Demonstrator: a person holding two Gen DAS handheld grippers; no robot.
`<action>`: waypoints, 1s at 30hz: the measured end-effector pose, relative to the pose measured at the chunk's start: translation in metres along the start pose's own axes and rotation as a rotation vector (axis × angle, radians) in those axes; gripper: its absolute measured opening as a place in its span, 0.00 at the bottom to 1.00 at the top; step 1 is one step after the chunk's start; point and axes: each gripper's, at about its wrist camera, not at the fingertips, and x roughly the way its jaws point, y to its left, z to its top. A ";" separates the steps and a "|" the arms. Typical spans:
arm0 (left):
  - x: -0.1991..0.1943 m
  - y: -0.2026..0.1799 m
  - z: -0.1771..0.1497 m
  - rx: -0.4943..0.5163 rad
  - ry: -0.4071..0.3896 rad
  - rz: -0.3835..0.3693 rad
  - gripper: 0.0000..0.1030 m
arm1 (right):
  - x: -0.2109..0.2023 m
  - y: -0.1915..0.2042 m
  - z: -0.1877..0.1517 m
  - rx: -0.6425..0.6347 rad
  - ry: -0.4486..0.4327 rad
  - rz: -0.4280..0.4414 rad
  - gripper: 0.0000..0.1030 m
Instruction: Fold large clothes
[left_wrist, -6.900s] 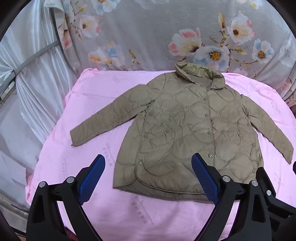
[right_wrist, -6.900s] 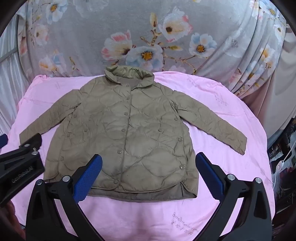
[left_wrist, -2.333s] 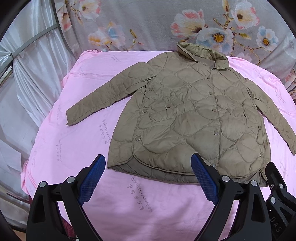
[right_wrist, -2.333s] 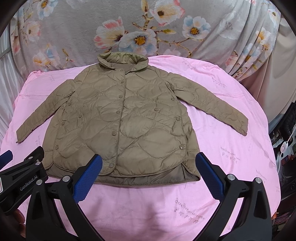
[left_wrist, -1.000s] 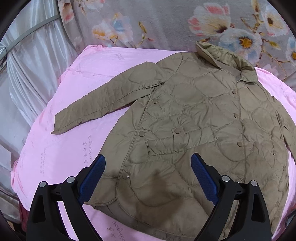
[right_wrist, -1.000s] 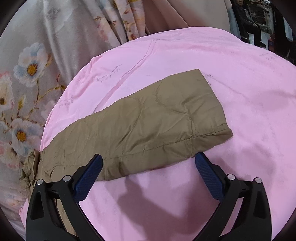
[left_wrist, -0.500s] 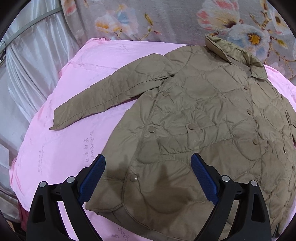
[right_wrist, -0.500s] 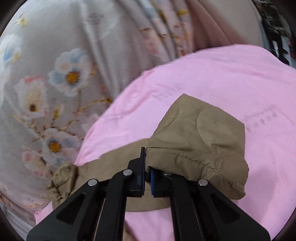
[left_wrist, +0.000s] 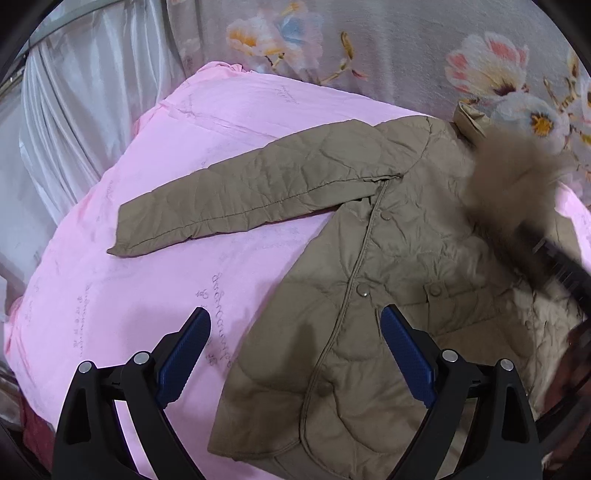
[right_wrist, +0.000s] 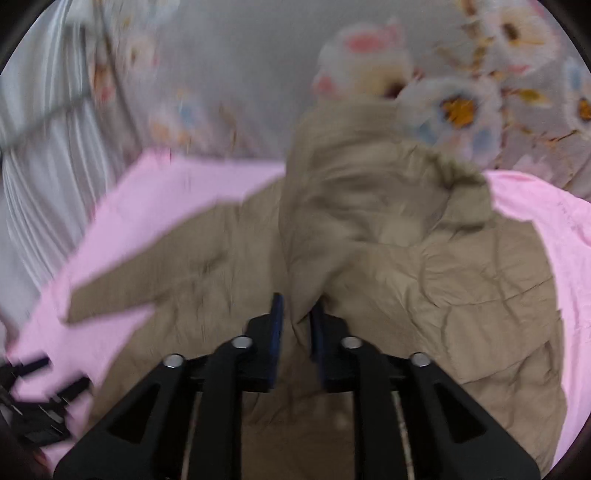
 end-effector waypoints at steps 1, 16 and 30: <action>0.001 0.001 0.003 -0.005 0.000 -0.016 0.88 | -0.003 0.002 -0.006 0.011 -0.002 0.015 0.25; 0.068 -0.063 0.031 -0.215 0.159 -0.406 0.85 | -0.073 -0.197 -0.063 0.711 -0.108 -0.125 0.52; 0.049 -0.110 0.058 0.002 -0.120 -0.324 0.01 | -0.042 -0.259 -0.024 0.737 -0.252 -0.082 0.04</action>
